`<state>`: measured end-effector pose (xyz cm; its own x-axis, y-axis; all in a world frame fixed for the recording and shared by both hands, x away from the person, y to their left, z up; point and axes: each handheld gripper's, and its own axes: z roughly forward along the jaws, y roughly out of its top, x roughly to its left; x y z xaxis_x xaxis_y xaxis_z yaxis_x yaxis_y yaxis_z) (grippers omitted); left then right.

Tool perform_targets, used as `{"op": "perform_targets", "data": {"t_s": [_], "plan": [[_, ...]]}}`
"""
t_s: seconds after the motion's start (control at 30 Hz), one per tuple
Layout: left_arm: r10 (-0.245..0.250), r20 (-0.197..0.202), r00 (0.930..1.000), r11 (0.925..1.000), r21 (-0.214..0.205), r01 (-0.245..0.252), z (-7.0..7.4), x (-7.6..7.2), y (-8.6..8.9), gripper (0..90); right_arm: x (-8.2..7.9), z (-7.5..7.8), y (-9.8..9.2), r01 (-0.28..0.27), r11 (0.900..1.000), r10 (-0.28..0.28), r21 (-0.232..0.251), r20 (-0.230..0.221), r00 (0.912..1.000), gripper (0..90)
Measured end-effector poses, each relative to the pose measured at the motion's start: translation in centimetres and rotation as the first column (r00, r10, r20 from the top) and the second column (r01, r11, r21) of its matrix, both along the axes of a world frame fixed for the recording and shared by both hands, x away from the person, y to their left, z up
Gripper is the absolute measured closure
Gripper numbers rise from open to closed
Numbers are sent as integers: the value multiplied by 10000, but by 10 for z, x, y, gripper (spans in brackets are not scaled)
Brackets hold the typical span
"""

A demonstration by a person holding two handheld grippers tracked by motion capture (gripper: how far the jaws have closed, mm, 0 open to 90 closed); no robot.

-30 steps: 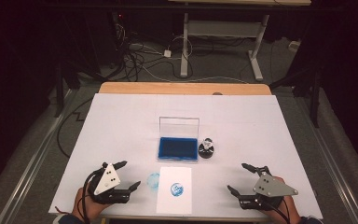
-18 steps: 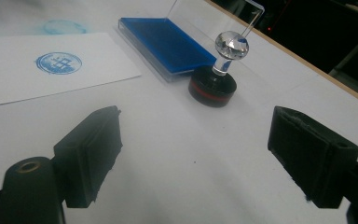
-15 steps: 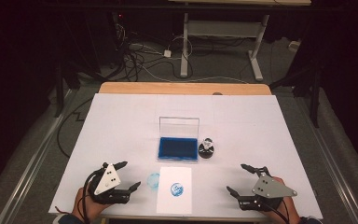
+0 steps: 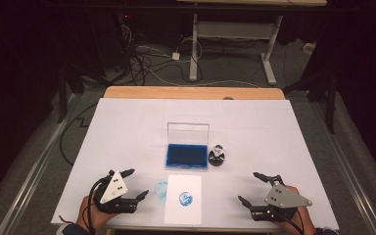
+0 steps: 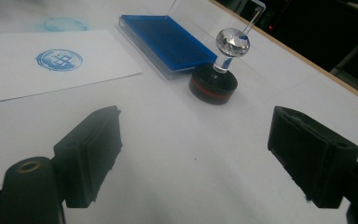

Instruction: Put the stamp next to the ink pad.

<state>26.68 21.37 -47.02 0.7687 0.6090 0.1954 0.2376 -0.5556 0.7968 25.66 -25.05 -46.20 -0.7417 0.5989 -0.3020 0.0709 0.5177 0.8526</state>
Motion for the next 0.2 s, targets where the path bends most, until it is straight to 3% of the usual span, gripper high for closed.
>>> {"op": "perform_targets", "data": {"t_s": [0.2], "plan": [[14,-59,10000,10000,-61,-14,0,3,-1,194,2,-2,-1,29,10000,-29,-37,-67,10000,175]]}}
